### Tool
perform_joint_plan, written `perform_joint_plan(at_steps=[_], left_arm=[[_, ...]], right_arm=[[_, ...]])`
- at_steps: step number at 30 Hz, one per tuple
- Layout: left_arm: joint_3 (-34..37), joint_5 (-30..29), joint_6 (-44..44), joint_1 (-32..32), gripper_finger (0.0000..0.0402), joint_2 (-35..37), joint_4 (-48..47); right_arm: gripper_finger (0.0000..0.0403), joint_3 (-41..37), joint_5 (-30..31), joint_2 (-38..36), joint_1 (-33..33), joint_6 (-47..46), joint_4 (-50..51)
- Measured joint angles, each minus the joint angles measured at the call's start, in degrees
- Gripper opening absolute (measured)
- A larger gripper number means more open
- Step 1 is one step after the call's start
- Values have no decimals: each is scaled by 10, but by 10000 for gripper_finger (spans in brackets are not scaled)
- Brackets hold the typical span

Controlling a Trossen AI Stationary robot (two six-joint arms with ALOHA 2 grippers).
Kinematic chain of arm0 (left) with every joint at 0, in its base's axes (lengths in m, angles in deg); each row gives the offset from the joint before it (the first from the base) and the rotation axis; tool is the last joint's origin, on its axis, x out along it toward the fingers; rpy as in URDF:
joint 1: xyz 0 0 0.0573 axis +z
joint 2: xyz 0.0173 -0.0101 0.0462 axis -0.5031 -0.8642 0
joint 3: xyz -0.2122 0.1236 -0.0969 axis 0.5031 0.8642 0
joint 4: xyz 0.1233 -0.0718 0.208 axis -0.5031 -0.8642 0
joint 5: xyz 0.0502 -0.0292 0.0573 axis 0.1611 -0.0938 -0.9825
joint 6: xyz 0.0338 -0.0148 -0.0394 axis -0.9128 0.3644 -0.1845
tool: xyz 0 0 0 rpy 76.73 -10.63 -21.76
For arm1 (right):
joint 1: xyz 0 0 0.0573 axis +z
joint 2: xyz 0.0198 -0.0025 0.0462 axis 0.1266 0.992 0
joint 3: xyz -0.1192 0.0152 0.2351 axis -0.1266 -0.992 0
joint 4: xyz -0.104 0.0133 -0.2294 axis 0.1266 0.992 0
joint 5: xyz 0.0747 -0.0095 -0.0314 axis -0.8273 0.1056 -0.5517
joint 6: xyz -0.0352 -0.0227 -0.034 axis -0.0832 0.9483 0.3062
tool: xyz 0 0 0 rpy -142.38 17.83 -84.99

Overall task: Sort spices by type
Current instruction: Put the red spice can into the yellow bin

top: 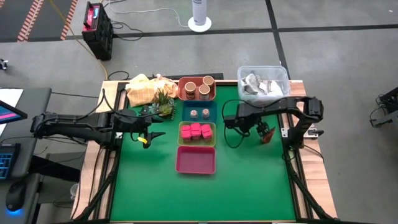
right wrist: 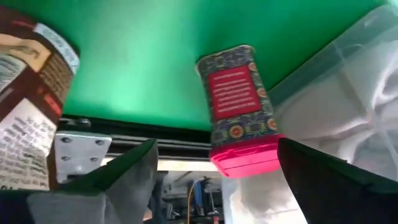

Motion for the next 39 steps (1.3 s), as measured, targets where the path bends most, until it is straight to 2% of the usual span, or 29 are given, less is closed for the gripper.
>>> perform_joint_plan(at_steps=[6, 14, 19, 27, 31, 39], left_arm=[[0, 0, 3, 0, 256, 0, -1], [0, 0, -5, 0, 256, 0, -3], [0, 2, -2, 0, 256, 0, -5], [0, 3, -4, 0, 256, 0, -4], [0, 3, -4, 0, 256, 0, -4], [0, 3, -5, 0, 256, 0, 0]], right_arm=[[374, 0, 32, 0, -24, 47, -2], [370, -3, 38, 0, -14, 78, -34], [370, -38, 44, 0, -33, 84, -41], [365, -109, 73, 0, -30, 116, -115], [331, -120, 74, 0, -11, 122, -133], [196, -119, 72, 0, 29, 129, -148]])
